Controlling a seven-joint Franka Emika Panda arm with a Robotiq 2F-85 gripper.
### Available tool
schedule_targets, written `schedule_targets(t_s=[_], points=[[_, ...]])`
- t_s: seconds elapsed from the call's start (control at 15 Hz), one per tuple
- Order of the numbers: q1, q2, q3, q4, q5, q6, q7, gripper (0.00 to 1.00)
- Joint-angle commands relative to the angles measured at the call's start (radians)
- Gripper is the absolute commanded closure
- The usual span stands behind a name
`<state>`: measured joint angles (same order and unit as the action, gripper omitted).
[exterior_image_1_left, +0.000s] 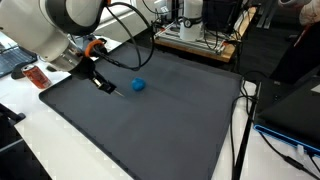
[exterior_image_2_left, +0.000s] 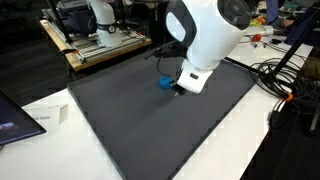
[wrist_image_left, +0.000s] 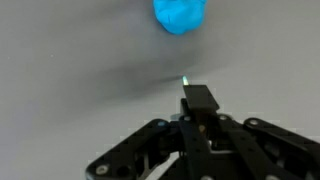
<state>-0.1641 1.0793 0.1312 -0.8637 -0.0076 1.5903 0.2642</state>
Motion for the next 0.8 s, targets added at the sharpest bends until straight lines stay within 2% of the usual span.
schedule_targets(t_s=[0.0, 0.47, 0.53, 0.73], points=[[-0.047, -0.086, 0.034, -0.147, 0.039, 0.037, -0.052, 0.97], [-0.136, -0.196, 0.078, -0.366, 0.091, 0.133, -0.119, 0.97], [-0.108, -0.218, 0.009, -0.399, 0.165, 0.153, -0.161, 0.97], [-0.125, -0.271, -0.015, -0.511, 0.259, 0.225, -0.237, 0.97]])
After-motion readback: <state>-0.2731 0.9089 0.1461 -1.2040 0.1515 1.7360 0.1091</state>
